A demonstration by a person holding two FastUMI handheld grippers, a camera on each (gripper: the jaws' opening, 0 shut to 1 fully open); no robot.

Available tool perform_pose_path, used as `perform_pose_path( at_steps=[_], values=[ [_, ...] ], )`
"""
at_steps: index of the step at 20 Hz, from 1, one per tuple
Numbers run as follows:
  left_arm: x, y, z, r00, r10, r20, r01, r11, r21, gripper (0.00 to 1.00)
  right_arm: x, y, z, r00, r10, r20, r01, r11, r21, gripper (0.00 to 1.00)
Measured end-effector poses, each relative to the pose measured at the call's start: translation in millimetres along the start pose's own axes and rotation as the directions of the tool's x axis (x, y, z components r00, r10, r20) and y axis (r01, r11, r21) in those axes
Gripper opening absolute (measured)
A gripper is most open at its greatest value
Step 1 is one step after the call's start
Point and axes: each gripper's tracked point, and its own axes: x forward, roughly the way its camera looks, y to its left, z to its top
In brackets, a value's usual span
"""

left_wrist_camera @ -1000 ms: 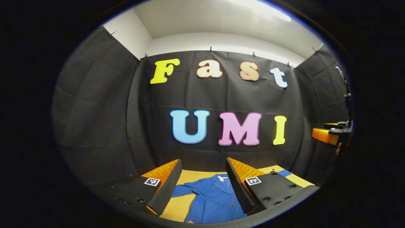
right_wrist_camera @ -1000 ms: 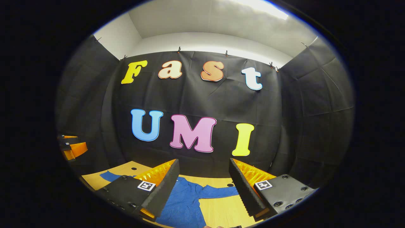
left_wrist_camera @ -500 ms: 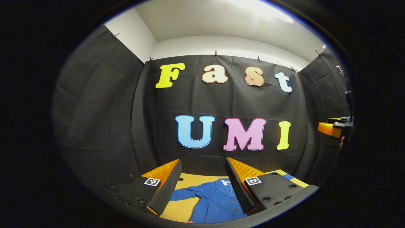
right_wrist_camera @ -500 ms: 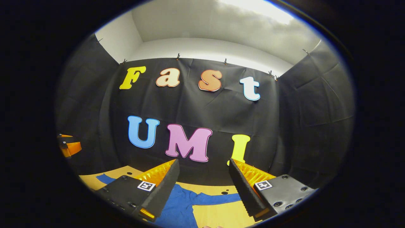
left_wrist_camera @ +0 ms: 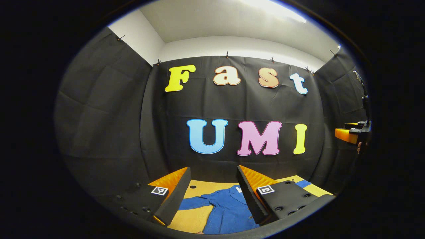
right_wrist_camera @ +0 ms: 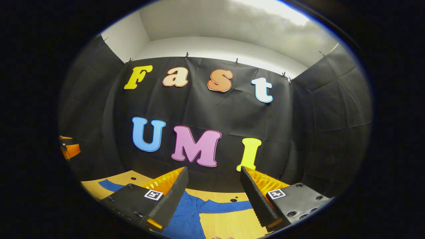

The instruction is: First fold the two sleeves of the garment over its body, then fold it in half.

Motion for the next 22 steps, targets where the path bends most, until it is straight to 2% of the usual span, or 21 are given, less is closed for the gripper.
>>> perform_pose_path(
  at_steps=[3, 4, 5, 6, 7, 8, 10, 12, 13, 15, 16, 19, 21, 22],
  values=[
    [3, 4, -1, 1.0, 0.003, 0.003, -0.003, 1.0, -0.001, 0.8, 6, -3, -4, 1.0, -0.005, -0.008, 0.005, 1.0, -0.021, 0.98],
    [4, 6, -2, 1.0, 0.003, 0.006, -0.003, 1.0, -0.005, 0.8, 8, -1, -1, 1.0, 0.001, -0.002, -0.001, 1.0, -0.028, 0.93],
    [5, 7, 0, 1.0, 0.005, 0.009, -0.005, 1.0, -0.007, 0.8, 12, -2, 5, 1.0, 0.007, 0.012, -0.006, 0.999, -0.037, 0.98],
    [5, 10, 1, 1.0, 0.007, 0.011, -0.007, 1.0, -0.009, 0.8, 17, -7, 11, 1.0, 0.001, 0.026, 0.0, 0.999, -0.043, 0.98],
    [7, 12, 0, 1.0, 0.009, 0.012, -0.008, 1.0, -0.011, 0.8, 22, -15, 22, 0.999, -0.012, 0.045, 0.014, 0.999, -0.042, 0.93],
    [8, 14, -2, 1.0, 0.01, 0.012, -0.009, 1.0, -0.014, 0.8, 30, -21, 29, 0.998, -0.024, 0.062, 0.027, 0.999, -0.039, 0.96],
    [10, 12, -5, 1.0, 0.0, 0.012, 0.0, 1.0, -0.029, 0.8, 48, -36, 40, 0.995, -0.055, 0.08, 0.057, 0.998, -0.029, 0.95],
    [15, 10, -7, 1.0, 0.001, 0.016, -0.001, 0.999, -0.037, 0.8, 64, -41, 45, 0.991, -0.05, 0.122, 0.052, 0.998, -0.019, 0.95],
    [20, 7, -9, 1.0, 0.002, 0.013, -0.001, 0.999, -0.039, 0.8, 74, -48, 42, 0.989, -0.055, 0.137, 0.059, 0.998, -0.026, 0.99],
    [29, -4, -17, 1.0, -0.006, -0.009, 0.006, 0.999, -0.041, 0.8, 90, -69, 15, 0.991, -0.078, 0.111, 0.083, 0.996, -0.04, 0.95],
    [32, -10, -18, 1.0, -0.009, -0.015, 0.008, 0.999, -0.041, 0.8, 99, -80, 1, 0.991, -0.102, 0.082, 0.105, 0.994, -0.028, 0.99],
    [42, -23, -23, 1.0, 0.0, -0.022, 0.0, 1.0, -0.03, 0.8, 146, -126, -41, 0.985, -0.169, 0.036, 0.169, 0.985, -0.015, 0.99],
    [50, -30, -31, 0.999, 0.02, -0.035, -0.021, 0.999, -0.031, 0.8, 181, -157, -92, 0.979, -0.198, -0.036, 0.196, 0.979, -0.06, 0.99],
    [55, -37, -34, 0.999, 0.021, -0.043, -0.023, 0.999, -0.043, 0.8, 199, -169, -119, 0.978, -0.198, -0.069, 0.193, 0.978, -0.078, 0.95]
  ],
)
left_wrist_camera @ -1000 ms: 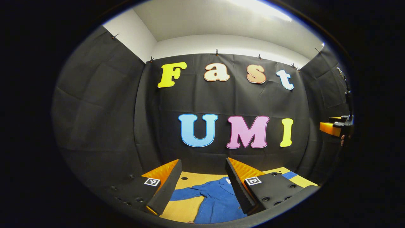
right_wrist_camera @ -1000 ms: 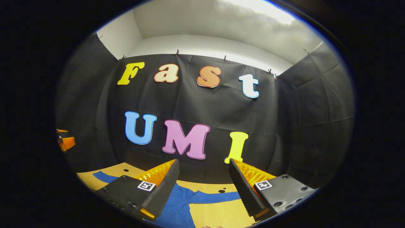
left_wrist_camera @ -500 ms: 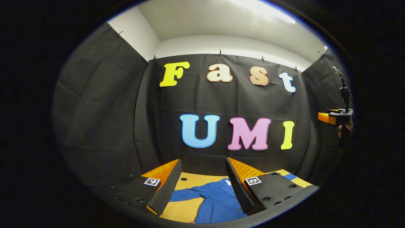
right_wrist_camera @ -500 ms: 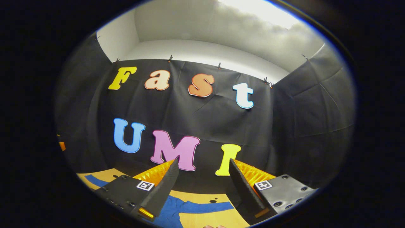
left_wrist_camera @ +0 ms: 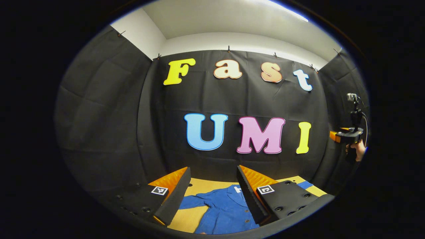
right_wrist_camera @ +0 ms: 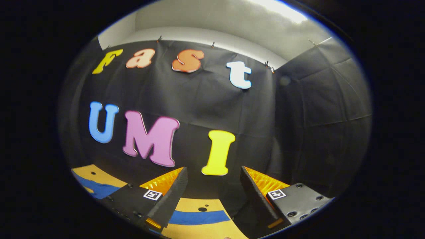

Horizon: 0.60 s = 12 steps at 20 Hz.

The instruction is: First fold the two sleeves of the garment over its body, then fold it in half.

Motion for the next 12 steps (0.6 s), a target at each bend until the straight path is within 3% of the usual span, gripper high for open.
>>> perform_pose_path(
  at_steps=[3, 5, 6, 7, 8, 9, 12],
  values=[
    [20, -15, -16, 0.999, 0.022, -0.04, -0.021, 1.0, 0.01, 0.8, 52, -14, -95, 0.988, 0.004, -0.155, 0.0, 1.0, 0.027, 0.99],
    [37, -27, -19, 0.998, 0.043, -0.053, -0.042, 0.999, 0.024, 0.8, 81, -19, -167, 0.96, 0.009, -0.281, 0.022, 0.994, 0.107, 0.99],
    [46, -34, -23, 0.996, 0.05, -0.069, -0.047, 0.998, 0.035, 0.8, 92, -23, -204, 0.937, 0.007, -0.348, 0.047, 0.988, 0.145, 0.96],
    [55, -39, -26, 0.995, 0.06, -0.085, -0.056, 0.997, 0.05, 0.8, 102, -28, -240, 0.917, 0.01, -0.399, 0.062, 0.984, 0.166, 1.0],
    [63, -45, -28, 0.993, 0.069, -0.093, -0.063, 0.996, 0.066, 0.8, 111, -34, -276, 0.892, 0.001, -0.451, 0.083, 0.983, 0.166, 0.94],
    [71, -54, -31, 0.992, 0.075, -0.102, -0.067, 0.995, 0.079, 0.8, 121, -40, -310, 0.866, -0.007, -0.501, 0.097, 0.984, 0.153, 0.99],
    [93, -83, -40, 0.99, 0.056, -0.131, -0.043, 0.994, 0.1, 0.8, 140, -45, -390, 0.786, 0.016, -0.618, 0.124, 0.975, 0.182, 0.99]
  ],
)
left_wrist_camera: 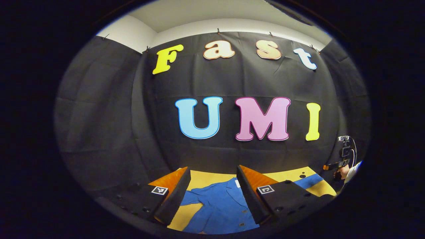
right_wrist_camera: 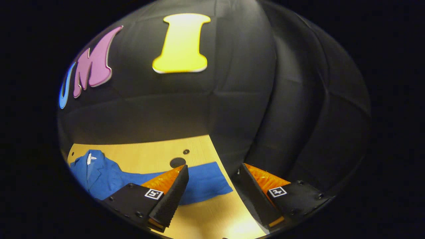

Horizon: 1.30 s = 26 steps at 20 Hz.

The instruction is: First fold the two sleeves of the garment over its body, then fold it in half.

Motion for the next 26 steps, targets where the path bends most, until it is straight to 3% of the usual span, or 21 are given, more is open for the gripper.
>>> perform_pose_path(
  at_steps=[5, 7, 8, 9, 13, 15, 16, 17, 19, 23, 26],
  values=[
    [21, -32, -1, 0.999, -0.042, -0.021, 0.042, 0.999, 0.018, 0.8, 45, -11, -55, 0.989, -0.039, -0.141, 0.042, 0.999, 0.019, 0.99],
    [30, -35, -10, 0.998, -0.038, -0.044, 0.039, 0.999, 0.022, 0.8, 54, -10, -88, 0.967, -0.021, -0.253, 0.032, 0.999, 0.039, 0.94],
    [33, -36, -16, 0.997, -0.036, -0.061, 0.037, 0.999, 0.019, 0.8, 44, -15, -92, 0.966, -0.017, -0.259, 0.019, 1.0, 0.007, 0.99],
    [34, -35, -23, 0.996, -0.028, -0.08, 0.029, 0.999, 0.017, 0.8, 52, -12, -84, 0.975, -0.015, -0.223, 0.014, 1.0, -0.008, 0.94],
    [38, -43, -36, 0.993, -0.037, -0.111, 0.035, 0.999, -0.012, 0.8, 55, -12, -86, 0.971, 0.006, -0.241, 0.001, 1.0, 0.029, 0.75],
    [38, -45, -36, 0.993, -0.036, -0.115, 0.036, 0.999, 0.003, 0.8, 54, -7, -91, 0.965, 0.011, -0.263, 0.009, 0.997, 0.077, 0.06],
    [36, -45, -33, 0.994, -0.036, -0.108, 0.038, 0.999, 0.013, 0.8, 55, -5, -89, 0.962, 0.004, -0.271, 0.019, 0.997, 0.08, 0.13],
    [33, -46, -30, 0.995, -0.042, -0.094, 0.044, 0.999, 0.02, 0.8, 50, 0, -89, 0.962, 0.013, -0.274, 0.005, 0.998, 0.066, 0.05],
    [27, -43, -29, 0.995, -0.047, -0.084, 0.05, 0.998, 0.029, 0.8, 37, 13, -78, 0.967, 0.033, -0.254, -0.026, 0.999, 0.034, 0.05],
    [16, -29, -39, 0.995, -0.033, -0.093, 0.03, 0.999, -0.032, 0.8, -3, 46, -11, 0.998, 0.01, -0.064, -0.014, 0.998, -0.058, 0.05],
    [10, -18, -48, 0.994, -0.048, -0.098, 0.038, 0.994, -0.099, 0.8, -71, 108, 35, 0.996, 0.069, 0.048, -0.061, 0.987, -0.15, 0.05]
  ],
)
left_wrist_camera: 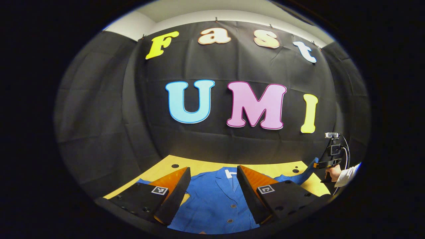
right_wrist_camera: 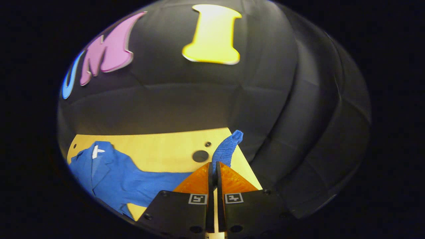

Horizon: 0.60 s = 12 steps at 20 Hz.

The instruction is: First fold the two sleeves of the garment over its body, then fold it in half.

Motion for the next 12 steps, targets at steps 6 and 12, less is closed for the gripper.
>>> perform_pose_path(
  at_steps=[6, 12],
  values=[
    [-21, 60, -2, 0.999, -0.047, 0.019, 0.048, 0.998, -0.051, 0.8, -109, 194, 78, 0.976, 0.159, 0.146, -0.152, 0.987, -0.055, 0.05],
    [-53, 179, -15, 1.0, 0.028, 0.0, -0.028, 0.999, -0.028, 0.8, -121, 416, 50, 0.934, 0.327, 0.142, -0.311, 0.942, -0.124, 0.04]
  ],
)
